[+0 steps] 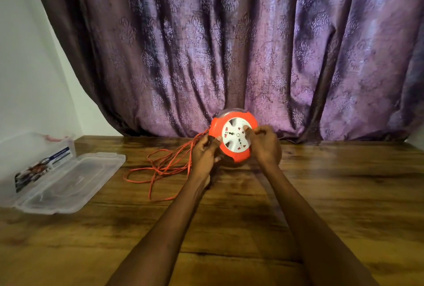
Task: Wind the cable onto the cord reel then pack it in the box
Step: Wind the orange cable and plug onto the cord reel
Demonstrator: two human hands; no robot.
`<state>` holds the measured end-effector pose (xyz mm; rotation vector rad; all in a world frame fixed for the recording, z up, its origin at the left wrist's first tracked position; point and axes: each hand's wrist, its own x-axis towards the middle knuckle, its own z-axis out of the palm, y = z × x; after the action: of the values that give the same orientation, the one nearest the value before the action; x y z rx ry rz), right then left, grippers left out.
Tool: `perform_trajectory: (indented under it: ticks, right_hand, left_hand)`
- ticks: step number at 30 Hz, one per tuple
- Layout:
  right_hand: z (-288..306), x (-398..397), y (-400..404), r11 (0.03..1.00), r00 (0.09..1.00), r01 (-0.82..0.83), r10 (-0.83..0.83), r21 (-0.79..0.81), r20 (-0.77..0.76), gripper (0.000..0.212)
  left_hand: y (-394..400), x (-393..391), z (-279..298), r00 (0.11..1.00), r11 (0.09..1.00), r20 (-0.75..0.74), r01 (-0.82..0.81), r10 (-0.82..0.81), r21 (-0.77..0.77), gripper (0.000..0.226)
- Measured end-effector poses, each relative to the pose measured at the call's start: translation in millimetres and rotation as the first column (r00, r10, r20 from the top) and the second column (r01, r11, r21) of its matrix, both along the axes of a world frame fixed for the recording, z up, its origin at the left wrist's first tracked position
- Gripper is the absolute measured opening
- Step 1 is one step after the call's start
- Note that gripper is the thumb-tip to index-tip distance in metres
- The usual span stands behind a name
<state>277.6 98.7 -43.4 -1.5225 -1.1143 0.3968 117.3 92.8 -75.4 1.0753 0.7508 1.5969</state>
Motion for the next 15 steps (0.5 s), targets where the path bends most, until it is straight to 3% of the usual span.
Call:
perform_trajectory:
  ticks: [1, 3, 5, 7, 10, 15]
  right_hand:
    - [0, 2, 0, 0.997, 1.0, 0.001, -0.003, 0.079, 0.022, 0.037]
    - [1, 7, 3, 0.964, 0.973, -0.179, 0.204, 0.197, -0.111, 0.045]
    - [1, 14, 1, 0.89, 0.839, -0.397, 0.451, 0.224, -0.305, 0.033]
    - [0, 21, -1, 0.855, 0.749, -0.482, 0.516, 0.192, -0.416, 0.018]
    - [0, 24, 0, 0.858, 0.662, -0.424, 0.513, 0.291, -0.546, 0.006]
    - [4, 21, 4, 0.916, 0.669, -0.178, 0.38, 0.359, -0.638, 0.015]
  left_hand:
    - [0, -2, 1, 1.0, 1.0, -0.015, 0.001, -0.001, -0.009, 0.014]
    - [-2, -3, 4, 0.999, 1.0, -0.046, 0.012, -0.013, -0.022, 0.013]
    - [-3, -3, 5, 0.997, 0.999, -0.075, 0.024, -0.027, -0.038, 0.007]
    - [-3, -4, 7, 0.994, 0.998, -0.106, 0.031, -0.037, -0.057, 0.002]
    - [-5, 1, 9, 0.988, 0.995, -0.141, 0.05, -0.062, -0.089, 0.009]
    - [1, -5, 22, 0.983, 0.991, -0.164, -0.095, 0.079, -0.092, 0.026]
